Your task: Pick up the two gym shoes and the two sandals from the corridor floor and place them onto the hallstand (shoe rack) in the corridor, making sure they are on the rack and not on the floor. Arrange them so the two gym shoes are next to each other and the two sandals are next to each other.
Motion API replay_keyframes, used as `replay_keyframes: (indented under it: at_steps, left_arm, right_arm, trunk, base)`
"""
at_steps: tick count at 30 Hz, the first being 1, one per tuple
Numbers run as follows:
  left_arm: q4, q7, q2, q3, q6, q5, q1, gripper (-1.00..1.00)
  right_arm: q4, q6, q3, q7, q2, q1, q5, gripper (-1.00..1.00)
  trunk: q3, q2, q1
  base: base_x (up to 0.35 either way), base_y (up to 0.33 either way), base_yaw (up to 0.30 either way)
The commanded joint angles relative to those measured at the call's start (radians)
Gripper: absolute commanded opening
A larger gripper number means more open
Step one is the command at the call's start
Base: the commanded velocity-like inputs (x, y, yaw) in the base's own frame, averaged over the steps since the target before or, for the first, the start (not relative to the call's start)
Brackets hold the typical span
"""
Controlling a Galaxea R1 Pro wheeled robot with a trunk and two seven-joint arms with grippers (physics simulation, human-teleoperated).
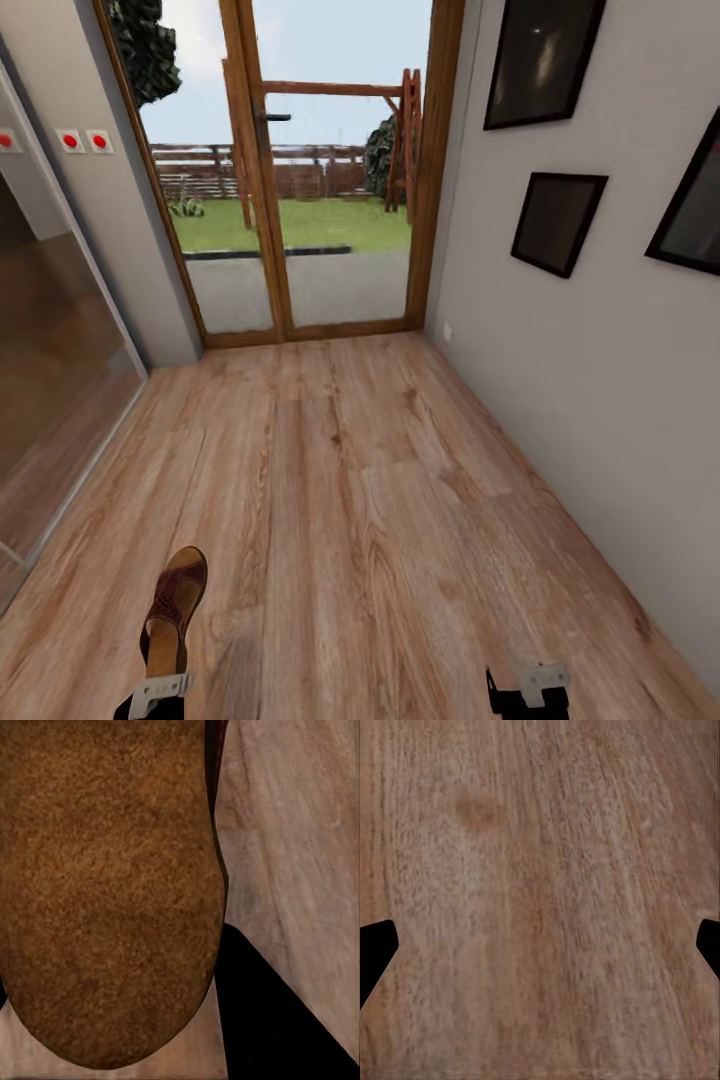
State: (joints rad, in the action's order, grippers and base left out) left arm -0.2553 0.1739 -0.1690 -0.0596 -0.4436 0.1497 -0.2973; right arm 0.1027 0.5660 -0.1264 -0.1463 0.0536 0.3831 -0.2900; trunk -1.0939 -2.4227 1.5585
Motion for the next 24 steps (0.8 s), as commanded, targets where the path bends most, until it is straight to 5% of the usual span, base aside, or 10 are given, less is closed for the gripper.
replay_keyframes:
  at_steps: [1,10,24]
  left_arm:
    - [0.001,0.01,0.0,-0.006,0.0,0.003,0.0,-1.0]
    - [0.001,0.01,0.0,-0.006,-0.001,0.004,0.0,-1.0]
    - [0.001,0.01,0.0,-0.007,-0.001,0.004,0.0,-1.0]
  right_arm:
    - [-0.001,0.003,-0.007,-0.004,0.0,0.001,-0.011,1.0]
    - [-0.001,0.003,-0.007,-0.004,0.0,0.001,-0.011,1.0]
    - [-0.001,0.003,-0.007,-0.004,0.0,0.001,-0.011,1.0]
  trunk:
    - [-0.001,0.0,-0.001]
    - [-0.001,0.0,-0.001]
    - [-0.001,0.0,-0.001]
  base:
    - [-0.234,0.229,-0.264]
    - [-0.191,0.253,-0.282]
    - [-0.017,0.301,-0.299]
